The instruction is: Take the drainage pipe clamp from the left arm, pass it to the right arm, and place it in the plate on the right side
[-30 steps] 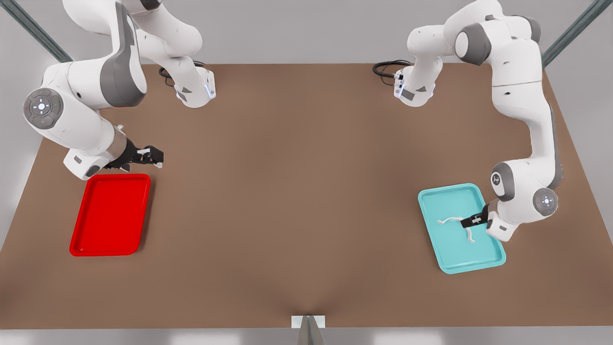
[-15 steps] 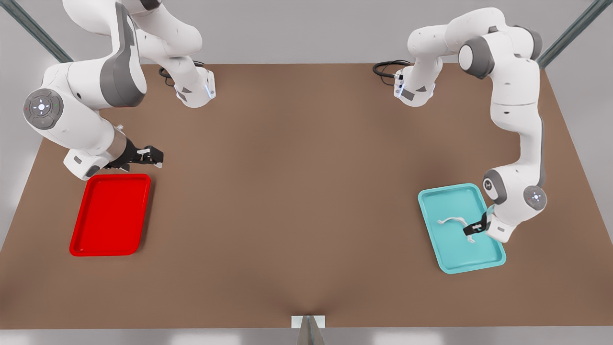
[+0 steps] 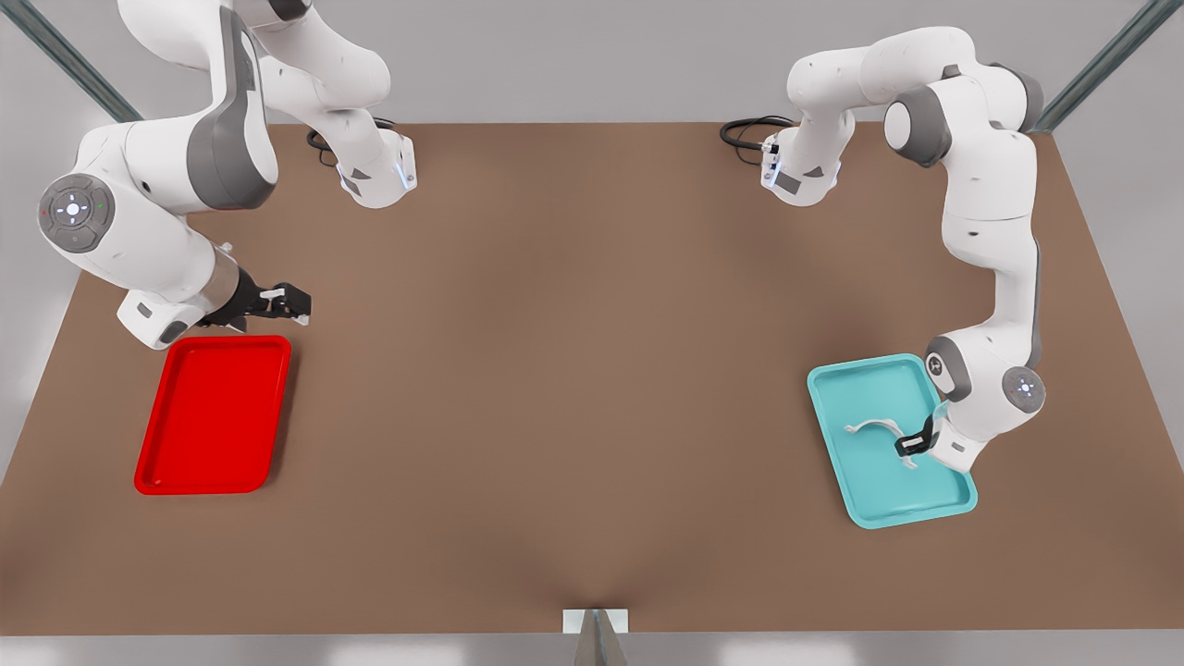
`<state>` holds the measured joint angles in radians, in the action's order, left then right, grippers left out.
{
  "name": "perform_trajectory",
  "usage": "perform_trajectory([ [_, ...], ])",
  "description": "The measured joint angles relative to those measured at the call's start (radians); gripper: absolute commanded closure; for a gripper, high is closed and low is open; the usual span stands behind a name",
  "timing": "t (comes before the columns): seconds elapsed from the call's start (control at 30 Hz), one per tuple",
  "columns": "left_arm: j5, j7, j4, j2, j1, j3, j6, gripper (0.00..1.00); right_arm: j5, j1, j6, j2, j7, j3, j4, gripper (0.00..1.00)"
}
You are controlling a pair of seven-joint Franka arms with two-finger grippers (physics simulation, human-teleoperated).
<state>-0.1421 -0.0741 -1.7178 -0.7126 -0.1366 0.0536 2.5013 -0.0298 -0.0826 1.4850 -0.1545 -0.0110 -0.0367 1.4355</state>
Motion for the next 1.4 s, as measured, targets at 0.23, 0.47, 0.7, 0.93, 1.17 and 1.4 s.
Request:
perform_trajectory([
  [0.23,-0.002,-0.019,-0.004,-0.005,0.0,0.0,-0.001,0.67,0.0,0.005,0.0,-0.001,0.005,0.0,0.002,0.0],
  [0.47,-0.004,-0.031,0.0,-0.013,0.0,0.0,-0.002,0.68,-0.001,0.015,0.0,0.0,0.01,0.0,0.008,0.0],
  [0.7,-0.005,-0.032,0.002,-0.02,0.001,0.0,0.0,0.79,-0.012,0.019,0.0,0.0,0.017,0.0,0.009,0.0],
  [0.93,-0.023,-0.021,0.091,0.017,0.008,0.0,-0.087,0.79,-0.014,0.018,0.0,0.0,0.022,0.0,0.009,0.0],
  [1.17,-0.082,0.129,0.246,0.065,0.176,-0.023,-0.331,0.79,-0.014,0.02,0.001,-0.002,0.027,0.0,0.006,0.0],
  [1.4,-0.208,0.468,0.343,0.045,0.481,-0.048,-0.326,0.79,-0.013,0.001,0.018,-0.013,0.027,-0.012,-0.013,0.0],
])
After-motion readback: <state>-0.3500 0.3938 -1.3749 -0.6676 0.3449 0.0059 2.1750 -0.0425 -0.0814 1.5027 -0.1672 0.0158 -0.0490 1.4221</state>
